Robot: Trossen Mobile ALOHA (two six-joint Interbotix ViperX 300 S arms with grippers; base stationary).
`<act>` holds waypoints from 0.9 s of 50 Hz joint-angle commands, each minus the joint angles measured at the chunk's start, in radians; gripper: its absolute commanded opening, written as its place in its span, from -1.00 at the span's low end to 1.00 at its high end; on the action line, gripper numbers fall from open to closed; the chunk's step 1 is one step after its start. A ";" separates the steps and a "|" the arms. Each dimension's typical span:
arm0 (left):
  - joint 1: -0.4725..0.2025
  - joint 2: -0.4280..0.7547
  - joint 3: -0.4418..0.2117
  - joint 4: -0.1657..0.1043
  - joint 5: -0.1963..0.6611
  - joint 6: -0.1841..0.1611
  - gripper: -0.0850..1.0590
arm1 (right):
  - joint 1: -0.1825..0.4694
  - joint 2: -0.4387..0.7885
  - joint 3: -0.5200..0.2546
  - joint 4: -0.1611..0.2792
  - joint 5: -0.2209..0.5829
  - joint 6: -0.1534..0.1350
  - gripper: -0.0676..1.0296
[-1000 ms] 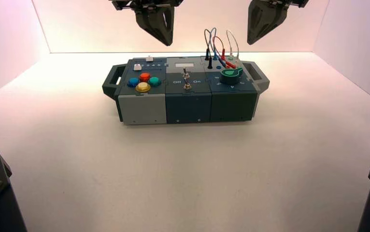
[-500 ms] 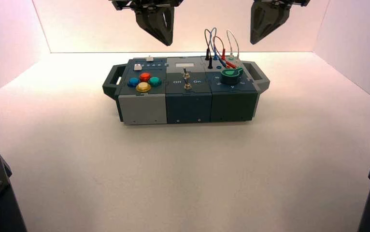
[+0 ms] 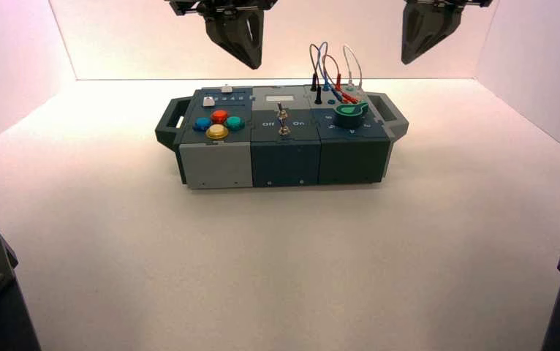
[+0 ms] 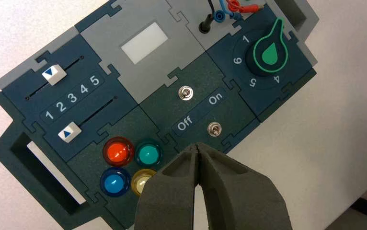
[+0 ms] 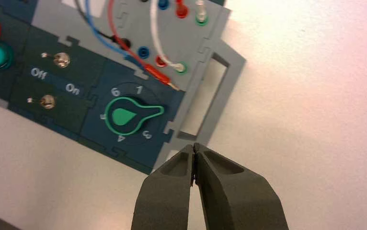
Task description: Move the right gripper to the right.
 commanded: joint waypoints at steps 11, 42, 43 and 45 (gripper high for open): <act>-0.002 -0.029 -0.017 0.000 -0.008 0.003 -0.91 | -0.069 -0.009 -0.032 0.031 -0.005 -0.063 -0.91; -0.002 -0.032 -0.018 0.000 -0.008 0.005 -0.91 | -0.345 0.043 -0.101 0.235 0.067 -0.337 -0.91; -0.002 -0.032 -0.018 0.000 -0.008 0.005 -0.91 | -0.351 0.044 -0.103 0.238 0.069 -0.341 -0.91; -0.002 -0.031 -0.018 0.000 -0.008 0.005 -0.91 | -0.376 0.055 -0.109 0.247 0.074 -0.353 -0.91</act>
